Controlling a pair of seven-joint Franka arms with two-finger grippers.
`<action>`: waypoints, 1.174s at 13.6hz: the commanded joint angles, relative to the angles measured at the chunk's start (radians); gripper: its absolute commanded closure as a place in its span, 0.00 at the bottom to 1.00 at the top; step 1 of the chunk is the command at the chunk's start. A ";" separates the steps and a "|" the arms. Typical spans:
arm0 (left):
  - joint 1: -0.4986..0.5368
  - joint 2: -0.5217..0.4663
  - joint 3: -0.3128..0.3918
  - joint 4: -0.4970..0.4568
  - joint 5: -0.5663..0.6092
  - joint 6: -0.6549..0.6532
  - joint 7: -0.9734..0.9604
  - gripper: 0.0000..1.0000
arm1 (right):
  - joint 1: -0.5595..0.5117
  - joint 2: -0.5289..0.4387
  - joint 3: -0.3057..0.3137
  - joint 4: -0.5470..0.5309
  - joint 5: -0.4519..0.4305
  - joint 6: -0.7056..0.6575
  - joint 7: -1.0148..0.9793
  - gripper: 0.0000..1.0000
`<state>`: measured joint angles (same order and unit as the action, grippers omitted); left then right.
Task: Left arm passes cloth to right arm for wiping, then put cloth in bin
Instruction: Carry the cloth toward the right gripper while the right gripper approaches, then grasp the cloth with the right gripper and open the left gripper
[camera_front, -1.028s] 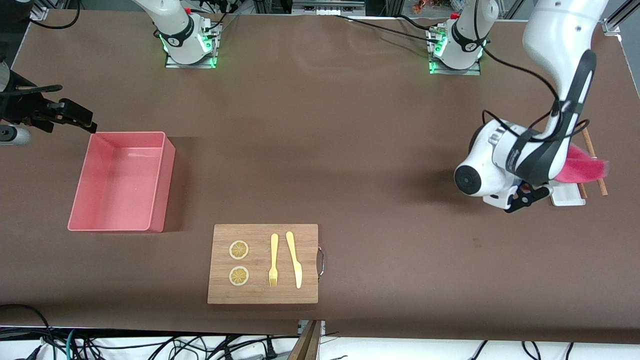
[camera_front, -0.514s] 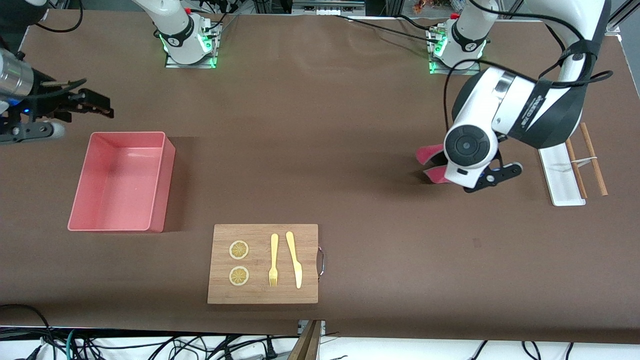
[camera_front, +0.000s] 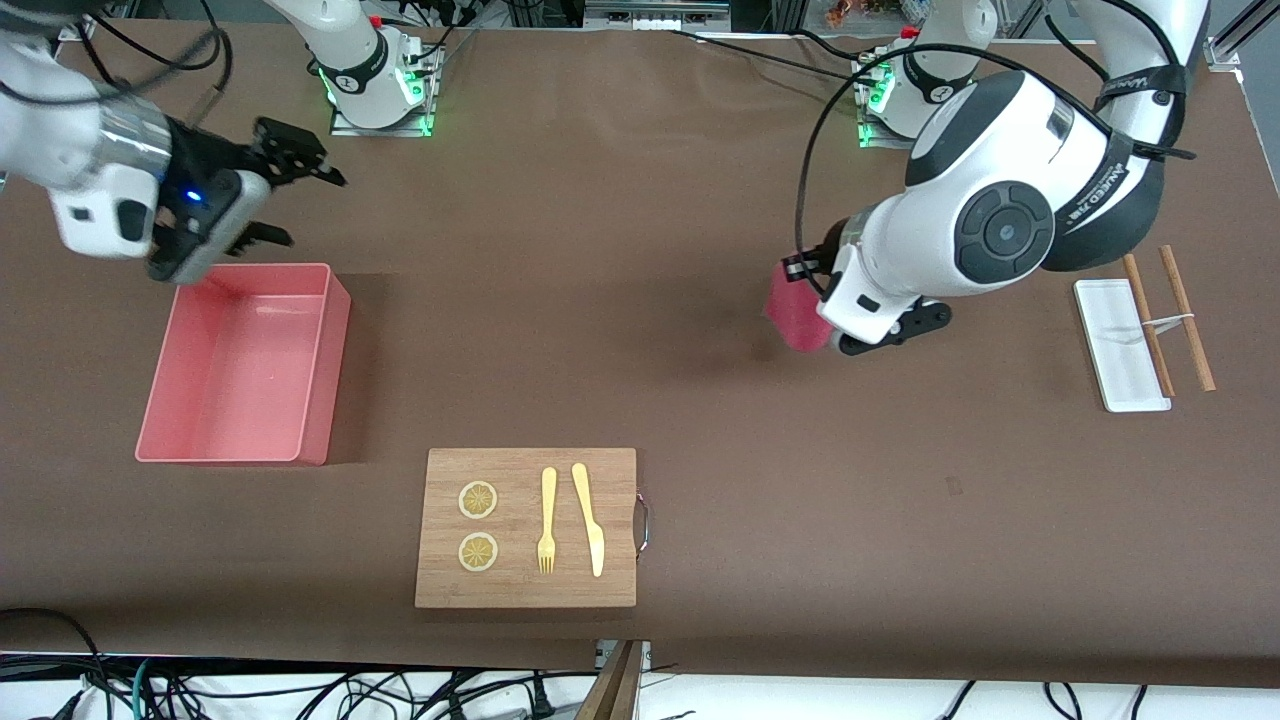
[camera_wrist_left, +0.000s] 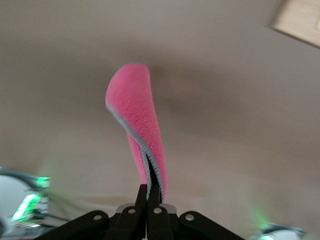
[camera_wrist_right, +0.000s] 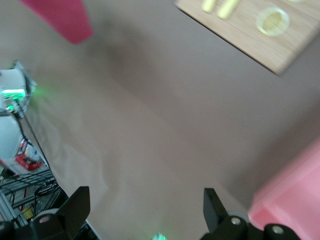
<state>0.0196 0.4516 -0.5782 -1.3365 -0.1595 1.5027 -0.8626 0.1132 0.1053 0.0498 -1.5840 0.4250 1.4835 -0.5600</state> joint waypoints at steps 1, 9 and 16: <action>-0.003 0.019 -0.066 0.028 -0.078 0.124 0.013 1.00 | -0.007 -0.007 0.045 -0.126 0.124 0.136 -0.153 0.00; -0.122 0.026 -0.098 0.011 -0.413 0.516 -0.051 1.00 | -0.006 -0.010 0.317 -0.370 0.327 0.625 -0.410 0.00; -0.172 0.026 -0.097 0.007 -0.407 0.594 -0.144 1.00 | -0.004 -0.016 0.392 -0.389 0.327 0.708 -0.301 0.00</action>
<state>-0.1562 0.4728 -0.6729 -1.3371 -0.5487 2.0885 -1.0002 0.1206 0.1173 0.4273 -1.9304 0.7287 2.1546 -0.8716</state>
